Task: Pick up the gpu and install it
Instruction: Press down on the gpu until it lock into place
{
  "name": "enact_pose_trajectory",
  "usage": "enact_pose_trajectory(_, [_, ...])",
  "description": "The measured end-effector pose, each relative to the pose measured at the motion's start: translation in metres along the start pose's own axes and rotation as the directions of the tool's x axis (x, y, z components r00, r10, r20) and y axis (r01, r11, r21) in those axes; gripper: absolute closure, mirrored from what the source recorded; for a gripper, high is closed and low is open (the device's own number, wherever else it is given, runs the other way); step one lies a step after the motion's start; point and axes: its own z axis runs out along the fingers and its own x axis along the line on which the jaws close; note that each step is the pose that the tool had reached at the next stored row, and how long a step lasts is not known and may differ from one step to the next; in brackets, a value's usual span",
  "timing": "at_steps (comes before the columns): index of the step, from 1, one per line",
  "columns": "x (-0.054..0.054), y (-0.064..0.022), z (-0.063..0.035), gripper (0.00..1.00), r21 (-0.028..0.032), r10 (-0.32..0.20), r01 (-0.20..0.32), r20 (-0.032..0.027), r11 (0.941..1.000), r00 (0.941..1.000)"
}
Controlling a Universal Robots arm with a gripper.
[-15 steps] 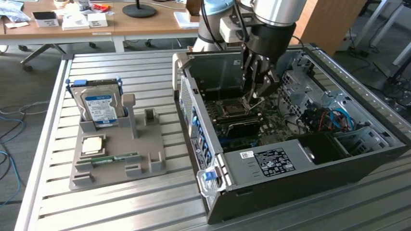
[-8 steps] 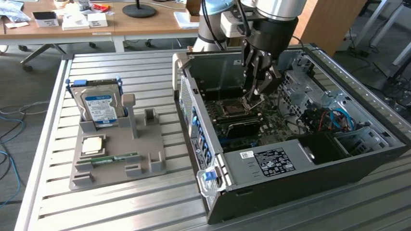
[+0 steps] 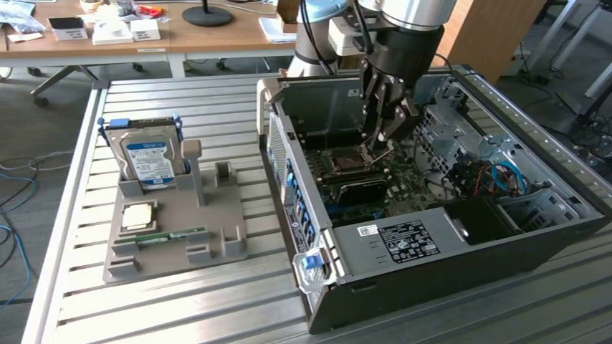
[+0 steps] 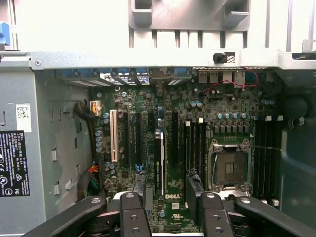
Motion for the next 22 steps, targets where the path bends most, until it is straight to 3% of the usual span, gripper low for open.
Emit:
enact_pose_trajectory(5, [0.0, 0.0, 0.0, 0.56, 0.0, 0.0, 0.0, 0.0, 1.0, 1.0])
enact_pose_trajectory(10, [0.0, 0.0, 0.0, 0.8, 0.0, 0.0, 0.0, 0.0, 1.0, 1.0])
enact_pose_trajectory(12, [0.0, 0.0, 0.0, 0.8, 0.0, 0.0, 0.0, 0.0, 1.0, 1.0])
enact_pose_trajectory(14, [0.0, 0.0, 0.0, 0.89, 0.0, 0.0, 0.0, 0.0, 1.0, 1.0])
enact_pose_trajectory(22, [0.0, 0.0, 0.0003, 0.89, -0.0001, 0.0, 0.0, -0.0002, 1.0, 1.0])
